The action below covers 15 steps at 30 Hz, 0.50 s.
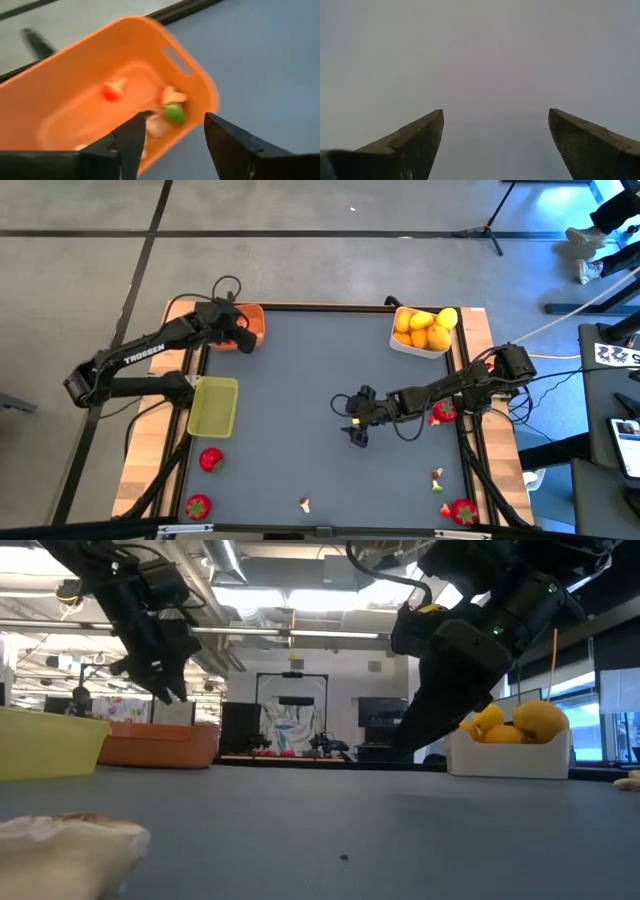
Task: Sort produce into baskets
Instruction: Put the brown mushroom into the orange bin
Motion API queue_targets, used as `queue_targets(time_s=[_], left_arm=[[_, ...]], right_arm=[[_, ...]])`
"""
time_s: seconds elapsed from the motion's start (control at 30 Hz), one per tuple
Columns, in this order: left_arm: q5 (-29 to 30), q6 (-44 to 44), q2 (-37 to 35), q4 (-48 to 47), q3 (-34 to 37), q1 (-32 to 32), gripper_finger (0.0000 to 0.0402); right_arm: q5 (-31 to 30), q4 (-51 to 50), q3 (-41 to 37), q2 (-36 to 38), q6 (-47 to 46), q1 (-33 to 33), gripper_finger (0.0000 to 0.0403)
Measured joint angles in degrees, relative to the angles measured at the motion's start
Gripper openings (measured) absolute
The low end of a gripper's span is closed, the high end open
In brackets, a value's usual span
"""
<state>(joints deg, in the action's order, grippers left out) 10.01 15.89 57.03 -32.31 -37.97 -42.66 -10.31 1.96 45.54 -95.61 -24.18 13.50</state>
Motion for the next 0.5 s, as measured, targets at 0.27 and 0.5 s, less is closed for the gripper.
queue_targets(time_s=[0.27,0.5], left_arm=[[-13.53,-2.83,-2.94,1.58,-0.12,10.01,0.0205],[-21.42,3.40,-1.81,11.95,0.35,27.86,0.0205]], right_arm=[[2.41,1.51,1.07,0.00,2.09,0.45,0.0357],[2.56,1.36,1.95,0.00,1.66,2.37,0.0357]])
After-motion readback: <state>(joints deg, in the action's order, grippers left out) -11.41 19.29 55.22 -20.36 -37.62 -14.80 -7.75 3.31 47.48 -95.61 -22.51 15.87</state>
